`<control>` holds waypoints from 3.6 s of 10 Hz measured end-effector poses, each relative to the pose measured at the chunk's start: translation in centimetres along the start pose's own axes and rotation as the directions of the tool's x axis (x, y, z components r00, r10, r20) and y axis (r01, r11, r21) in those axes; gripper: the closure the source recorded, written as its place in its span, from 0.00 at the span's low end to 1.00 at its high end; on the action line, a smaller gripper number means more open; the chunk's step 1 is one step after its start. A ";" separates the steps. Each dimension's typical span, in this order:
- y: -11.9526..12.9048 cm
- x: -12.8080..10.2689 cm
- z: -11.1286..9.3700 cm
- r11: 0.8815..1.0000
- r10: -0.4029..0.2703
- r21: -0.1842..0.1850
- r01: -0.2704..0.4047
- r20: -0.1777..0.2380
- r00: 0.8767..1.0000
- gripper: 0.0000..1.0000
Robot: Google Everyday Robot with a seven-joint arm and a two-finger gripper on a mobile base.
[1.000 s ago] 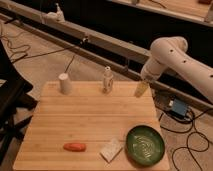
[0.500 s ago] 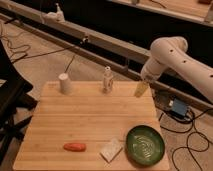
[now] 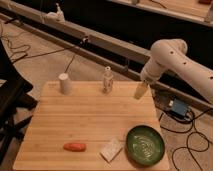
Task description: Pick up the ceramic bowl
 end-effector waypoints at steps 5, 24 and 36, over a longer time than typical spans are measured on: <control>1.4 4.4 3.2 0.998 0.005 -0.067 0.000 0.072 0.997 0.20; 5.6 17.3 7.4 0.996 0.066 -0.059 -0.067 -0.009 0.998 0.20; 11.3 19.7 14.8 0.972 0.166 -0.175 -0.157 0.036 0.985 0.63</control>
